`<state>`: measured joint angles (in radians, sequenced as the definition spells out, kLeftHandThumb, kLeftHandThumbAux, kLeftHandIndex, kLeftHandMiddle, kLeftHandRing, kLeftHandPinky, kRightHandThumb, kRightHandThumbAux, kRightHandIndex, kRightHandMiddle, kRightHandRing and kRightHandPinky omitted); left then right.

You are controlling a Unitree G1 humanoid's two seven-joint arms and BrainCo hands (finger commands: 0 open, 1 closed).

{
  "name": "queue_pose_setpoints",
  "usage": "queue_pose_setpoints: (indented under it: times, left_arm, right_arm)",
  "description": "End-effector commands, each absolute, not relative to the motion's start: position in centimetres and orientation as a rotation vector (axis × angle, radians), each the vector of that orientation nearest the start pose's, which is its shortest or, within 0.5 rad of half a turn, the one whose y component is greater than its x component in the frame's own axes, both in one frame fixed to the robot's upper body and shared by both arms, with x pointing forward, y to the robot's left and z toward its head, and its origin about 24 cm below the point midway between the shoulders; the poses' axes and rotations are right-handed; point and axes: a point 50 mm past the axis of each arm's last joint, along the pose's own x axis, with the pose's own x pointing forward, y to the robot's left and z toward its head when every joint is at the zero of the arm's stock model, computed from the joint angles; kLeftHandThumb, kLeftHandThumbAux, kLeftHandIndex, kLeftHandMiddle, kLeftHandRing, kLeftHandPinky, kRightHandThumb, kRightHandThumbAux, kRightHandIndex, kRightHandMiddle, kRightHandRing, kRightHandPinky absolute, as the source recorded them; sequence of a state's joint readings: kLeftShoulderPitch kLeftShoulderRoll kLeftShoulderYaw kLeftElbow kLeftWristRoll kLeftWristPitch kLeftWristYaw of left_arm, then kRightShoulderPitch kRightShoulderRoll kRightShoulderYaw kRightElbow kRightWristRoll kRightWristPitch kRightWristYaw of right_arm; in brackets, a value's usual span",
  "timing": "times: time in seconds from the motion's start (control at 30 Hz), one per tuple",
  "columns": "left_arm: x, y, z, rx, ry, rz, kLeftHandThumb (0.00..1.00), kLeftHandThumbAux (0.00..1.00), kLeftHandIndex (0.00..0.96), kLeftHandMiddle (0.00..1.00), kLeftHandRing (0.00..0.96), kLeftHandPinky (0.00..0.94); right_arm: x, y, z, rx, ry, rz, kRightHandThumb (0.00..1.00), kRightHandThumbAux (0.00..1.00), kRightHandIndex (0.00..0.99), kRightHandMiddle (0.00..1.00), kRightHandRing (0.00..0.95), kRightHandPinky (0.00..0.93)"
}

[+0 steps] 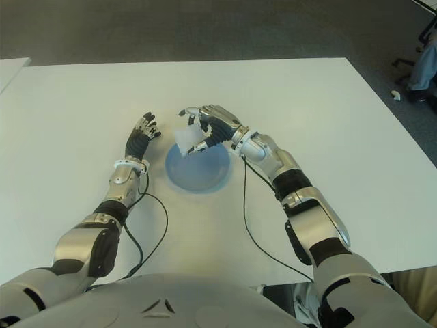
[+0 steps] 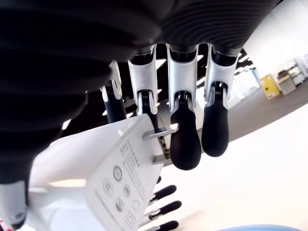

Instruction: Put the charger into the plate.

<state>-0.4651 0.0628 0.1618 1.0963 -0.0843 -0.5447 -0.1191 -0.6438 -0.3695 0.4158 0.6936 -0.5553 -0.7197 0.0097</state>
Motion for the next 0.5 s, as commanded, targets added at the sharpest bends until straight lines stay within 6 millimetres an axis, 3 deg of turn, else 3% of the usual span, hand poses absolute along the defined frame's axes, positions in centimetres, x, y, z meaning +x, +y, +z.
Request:
queue_pose_setpoints:
  times: [0.03, 0.5]
  left_arm:
    - [30.03, 16.43, -3.02, -0.054, 0.151, -0.038, 0.0, 0.547, 0.0, 0.0, 0.0, 0.0]
    - [30.15, 16.51, -2.9, -0.044, 0.147, -0.052, 0.0, 0.577, 0.0, 0.0, 0.0, 0.0]
  right_arm:
    - [32.54, -10.58, 8.6, -1.061, -0.565, 0.725, 0.43, 0.155, 0.011, 0.016, 0.012, 0.011]
    - [32.82, -11.1, 9.13, -1.083, -0.571, 0.714, 0.398, 0.11, 0.0, 0.0, 0.0, 0.0]
